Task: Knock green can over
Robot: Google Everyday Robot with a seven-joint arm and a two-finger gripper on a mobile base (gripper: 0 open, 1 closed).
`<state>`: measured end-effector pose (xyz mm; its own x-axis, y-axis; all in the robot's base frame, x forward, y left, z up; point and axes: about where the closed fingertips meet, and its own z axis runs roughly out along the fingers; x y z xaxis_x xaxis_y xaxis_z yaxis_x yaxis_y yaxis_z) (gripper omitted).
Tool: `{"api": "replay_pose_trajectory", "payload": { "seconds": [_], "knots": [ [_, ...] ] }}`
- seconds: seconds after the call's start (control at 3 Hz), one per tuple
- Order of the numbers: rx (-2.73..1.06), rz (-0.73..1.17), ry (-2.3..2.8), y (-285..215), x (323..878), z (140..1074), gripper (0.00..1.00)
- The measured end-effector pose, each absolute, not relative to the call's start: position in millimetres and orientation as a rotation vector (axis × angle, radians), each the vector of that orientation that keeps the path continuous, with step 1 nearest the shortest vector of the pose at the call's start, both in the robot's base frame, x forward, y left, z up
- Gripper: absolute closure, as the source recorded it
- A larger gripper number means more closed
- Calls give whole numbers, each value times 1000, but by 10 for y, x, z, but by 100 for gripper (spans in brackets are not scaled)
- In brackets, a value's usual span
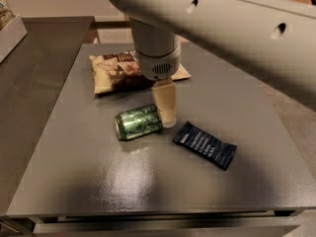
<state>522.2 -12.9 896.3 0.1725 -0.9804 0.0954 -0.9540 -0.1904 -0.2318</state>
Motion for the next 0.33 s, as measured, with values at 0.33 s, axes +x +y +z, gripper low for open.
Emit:
{"api": "replay_pose_trajectory", "payload": {
  "seconds": [0.33],
  "knots": [
    [-2312, -338, 1918, -129, 5222, 8963, 0]
  ]
}}
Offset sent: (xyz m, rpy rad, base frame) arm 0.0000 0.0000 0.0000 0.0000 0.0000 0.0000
